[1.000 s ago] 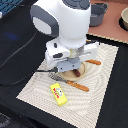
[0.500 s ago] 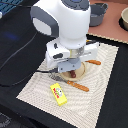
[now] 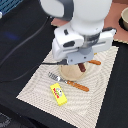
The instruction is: Interact with the objects in diverse but meaningful ways.
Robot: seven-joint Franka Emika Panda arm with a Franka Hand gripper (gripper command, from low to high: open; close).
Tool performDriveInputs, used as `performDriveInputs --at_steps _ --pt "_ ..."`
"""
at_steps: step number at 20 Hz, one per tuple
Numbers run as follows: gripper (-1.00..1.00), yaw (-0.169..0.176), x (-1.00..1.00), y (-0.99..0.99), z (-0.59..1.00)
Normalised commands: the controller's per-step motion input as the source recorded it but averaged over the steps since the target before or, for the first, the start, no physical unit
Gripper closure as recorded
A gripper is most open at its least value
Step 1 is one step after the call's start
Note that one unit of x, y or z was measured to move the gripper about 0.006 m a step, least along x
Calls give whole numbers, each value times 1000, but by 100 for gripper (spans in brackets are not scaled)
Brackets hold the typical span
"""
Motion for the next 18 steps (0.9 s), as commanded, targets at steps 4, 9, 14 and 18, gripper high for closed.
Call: performDriveInputs --at_steps 4,9,14,18 --pt "100 0 -399 4 601" --pt "100 4 -475 2 324" --pt "100 8 -506 81 145" --pt "100 17 -558 166 81"
